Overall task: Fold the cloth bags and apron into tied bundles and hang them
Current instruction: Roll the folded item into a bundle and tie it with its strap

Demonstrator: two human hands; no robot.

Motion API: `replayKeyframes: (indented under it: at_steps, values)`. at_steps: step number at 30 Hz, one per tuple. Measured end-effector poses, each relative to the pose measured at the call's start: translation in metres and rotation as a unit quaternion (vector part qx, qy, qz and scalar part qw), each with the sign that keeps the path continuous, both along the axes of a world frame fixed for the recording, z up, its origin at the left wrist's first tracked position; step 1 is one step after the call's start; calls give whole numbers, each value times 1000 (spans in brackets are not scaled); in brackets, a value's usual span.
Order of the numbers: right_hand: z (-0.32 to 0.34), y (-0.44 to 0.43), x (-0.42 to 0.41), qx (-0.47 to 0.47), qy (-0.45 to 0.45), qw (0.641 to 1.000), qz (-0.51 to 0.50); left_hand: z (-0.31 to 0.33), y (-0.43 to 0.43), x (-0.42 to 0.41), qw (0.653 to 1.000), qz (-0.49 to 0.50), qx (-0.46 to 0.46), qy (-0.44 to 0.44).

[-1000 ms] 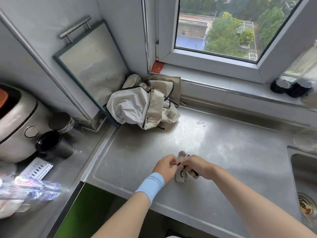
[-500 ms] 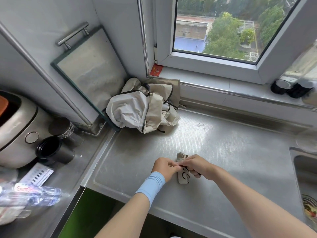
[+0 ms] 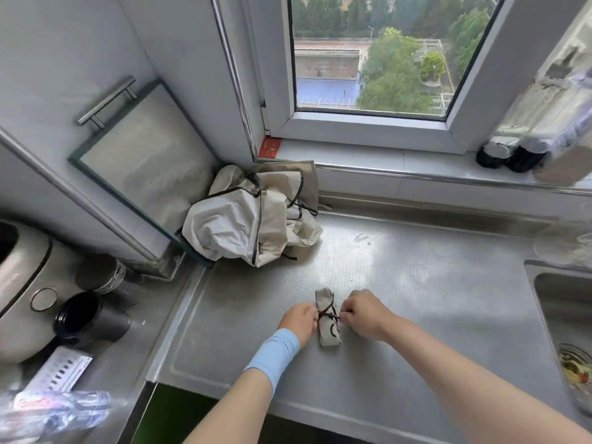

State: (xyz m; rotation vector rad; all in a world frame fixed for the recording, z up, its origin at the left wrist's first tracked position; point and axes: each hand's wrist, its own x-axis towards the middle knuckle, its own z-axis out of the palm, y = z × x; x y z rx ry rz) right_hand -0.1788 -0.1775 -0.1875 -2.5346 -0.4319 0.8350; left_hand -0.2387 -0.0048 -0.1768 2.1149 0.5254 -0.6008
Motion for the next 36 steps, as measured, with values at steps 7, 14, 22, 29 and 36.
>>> replayKeyframes:
  at_steps: [7, 14, 22, 29, 36]
  values:
    - [-6, 2, -1, 12, 17, 998, -57, 4, 0, 20, 993, -93, 65, 33]
    - [-12, -7, 9, 67, 37, 988, -133, -8, 12, 21, 988, -113, 102, 21]
    - [-14, 2, 10, -106, -237, 963, 76, -7, 10, 25, 976, -164, 135, -49]
    - [-4, 9, 14, 66, -6, 993, -95, -9, 5, 27, 997, -57, 41, -20]
    - [-19, 3, 10, 128, 68, 968, -206, -22, 14, 21, 997, -60, 41, -27]
